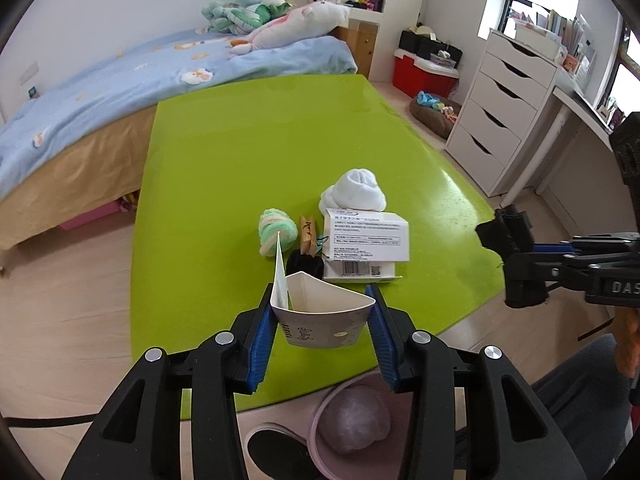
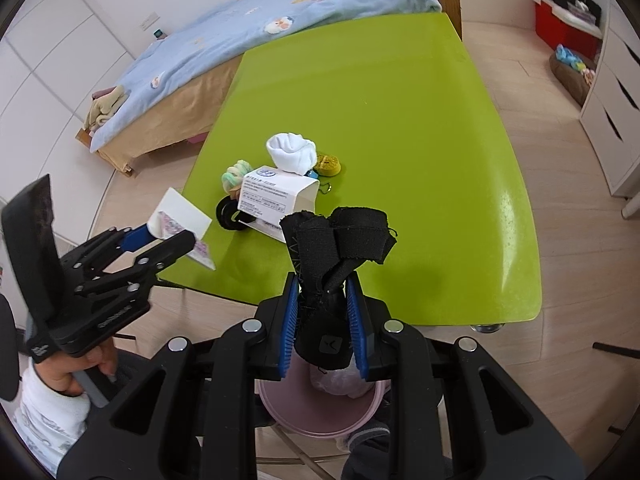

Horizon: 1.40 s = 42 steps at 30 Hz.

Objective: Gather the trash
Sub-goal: 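Carry both items to the pink bin while the left gripper releases the cardboard inside, then lower the black item into the pink bin and open the right gripper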

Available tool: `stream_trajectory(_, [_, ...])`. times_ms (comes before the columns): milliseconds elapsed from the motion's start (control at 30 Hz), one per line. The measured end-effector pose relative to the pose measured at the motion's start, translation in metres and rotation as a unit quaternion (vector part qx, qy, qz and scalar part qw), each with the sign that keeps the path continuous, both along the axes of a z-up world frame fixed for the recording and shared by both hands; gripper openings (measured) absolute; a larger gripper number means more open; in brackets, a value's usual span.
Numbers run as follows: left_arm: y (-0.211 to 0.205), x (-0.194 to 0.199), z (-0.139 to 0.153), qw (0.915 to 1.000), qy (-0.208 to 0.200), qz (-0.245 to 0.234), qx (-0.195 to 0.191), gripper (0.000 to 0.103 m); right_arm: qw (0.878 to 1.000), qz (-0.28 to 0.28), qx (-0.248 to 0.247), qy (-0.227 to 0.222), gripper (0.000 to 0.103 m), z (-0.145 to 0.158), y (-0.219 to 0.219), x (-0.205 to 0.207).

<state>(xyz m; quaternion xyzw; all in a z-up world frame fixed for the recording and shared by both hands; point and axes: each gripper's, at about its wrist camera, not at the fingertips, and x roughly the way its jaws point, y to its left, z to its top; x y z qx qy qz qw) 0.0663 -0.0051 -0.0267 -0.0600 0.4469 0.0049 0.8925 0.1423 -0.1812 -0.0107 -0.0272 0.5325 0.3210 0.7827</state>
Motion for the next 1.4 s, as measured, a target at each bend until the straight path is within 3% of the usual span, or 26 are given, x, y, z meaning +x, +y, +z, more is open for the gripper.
stream_trajectory(367, [-0.023, -0.047, 0.016, 0.9993, -0.004, -0.033, -0.015, 0.043, 1.000, 0.024, 0.006, -0.020, 0.024, 0.007, -0.010, -0.035])
stream_trajectory(900, [-0.062, -0.074, -0.015, 0.9947, 0.039, -0.080, -0.051, 0.044, 0.999, 0.037, 0.002, -0.013, 0.024, -0.008, -0.032, -0.082])
stream_trajectory(1000, [-0.066, -0.075, -0.017, 0.9942, 0.040, -0.084, -0.054, 0.056, 0.999, 0.037, 0.003, -0.009, 0.024, -0.010, -0.036, -0.085])
stream_trajectory(1067, [-0.065, -0.076, -0.018, 0.9949, 0.037, -0.074, -0.057, 0.084, 0.999, 0.036, 0.004, -0.008, 0.024, -0.011, -0.038, -0.087])
stream_trajectory(1233, [-0.058, -0.077, -0.016, 0.9965, 0.031, -0.049, -0.060, 0.093, 0.999, 0.039, 0.007, -0.007, 0.025, -0.012, -0.040, -0.090])
stream_trajectory(1400, [-0.046, -0.082, -0.009, 0.9975, 0.021, -0.022, -0.063, 0.095, 0.999, 0.044, 0.006, -0.009, 0.025, -0.014, -0.038, -0.091])
